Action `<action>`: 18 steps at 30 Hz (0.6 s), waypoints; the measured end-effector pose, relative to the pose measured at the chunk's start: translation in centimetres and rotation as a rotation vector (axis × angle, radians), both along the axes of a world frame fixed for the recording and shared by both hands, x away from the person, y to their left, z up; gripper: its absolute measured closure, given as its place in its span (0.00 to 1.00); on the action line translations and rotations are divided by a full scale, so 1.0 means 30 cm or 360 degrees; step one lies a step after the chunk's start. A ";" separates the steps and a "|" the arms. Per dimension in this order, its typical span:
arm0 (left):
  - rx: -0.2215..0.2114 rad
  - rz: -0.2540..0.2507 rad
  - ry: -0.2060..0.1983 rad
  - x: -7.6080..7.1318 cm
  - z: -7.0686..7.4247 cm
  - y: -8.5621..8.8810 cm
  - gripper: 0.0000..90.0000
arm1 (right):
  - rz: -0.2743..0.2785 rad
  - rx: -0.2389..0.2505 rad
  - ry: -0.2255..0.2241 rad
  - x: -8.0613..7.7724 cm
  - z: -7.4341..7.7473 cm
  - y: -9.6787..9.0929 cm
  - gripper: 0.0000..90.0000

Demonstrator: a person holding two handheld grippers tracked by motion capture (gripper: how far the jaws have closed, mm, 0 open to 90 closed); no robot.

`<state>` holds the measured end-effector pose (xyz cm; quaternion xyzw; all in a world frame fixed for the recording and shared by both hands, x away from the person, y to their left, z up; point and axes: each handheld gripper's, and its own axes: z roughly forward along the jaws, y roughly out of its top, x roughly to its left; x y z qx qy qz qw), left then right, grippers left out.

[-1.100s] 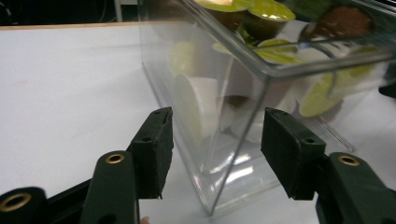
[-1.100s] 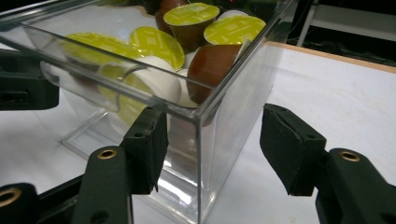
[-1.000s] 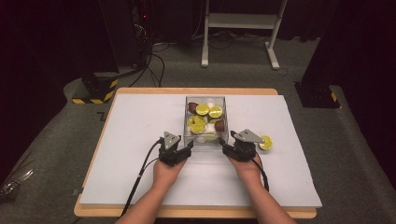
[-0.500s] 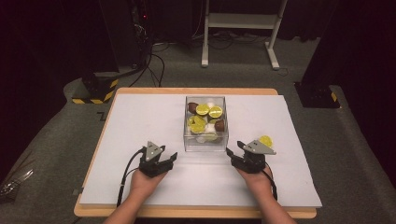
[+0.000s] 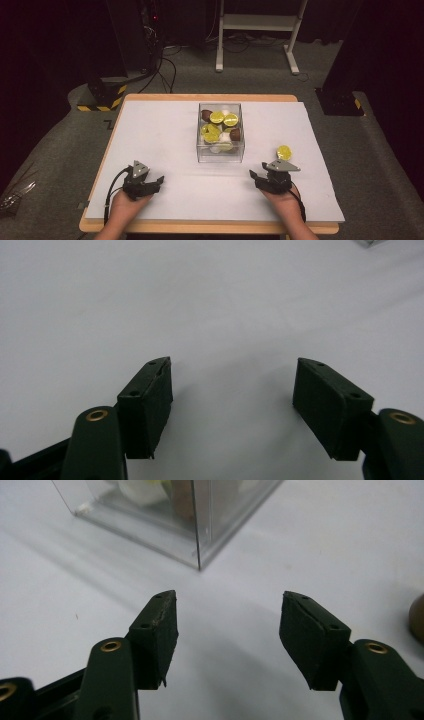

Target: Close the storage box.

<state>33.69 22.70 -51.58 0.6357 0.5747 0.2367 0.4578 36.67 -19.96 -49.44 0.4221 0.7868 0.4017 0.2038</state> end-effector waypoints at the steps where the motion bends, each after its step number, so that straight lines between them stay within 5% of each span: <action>1: -0.0015 0.0010 -0.0002 -0.001 -0.001 0.005 0.35 | -0.0004 -0.0019 0.0028 -0.002 -0.007 -0.002 0.43; 3: -0.0060 0.0024 -0.0011 -0.002 -0.004 0.012 0.35 | -0.0001 -0.0055 0.0053 -0.004 -0.018 -0.007 0.41; 6: -0.0006 0.0004 -0.0010 -0.006 -0.006 0.013 0.33 | -0.0009 -0.0115 0.0092 -0.008 -0.024 -0.005 0.39; 8: -0.0051 0.0025 -0.0015 -0.004 -0.007 0.010 0.33 | 0.0009 -0.0163 0.0124 -0.004 -0.029 0.001 0.38; 18: -0.0055 0.0020 -0.0012 -0.004 -0.007 0.012 0.32 | 0.0006 -0.0162 0.0108 -0.008 -0.032 0.001 0.37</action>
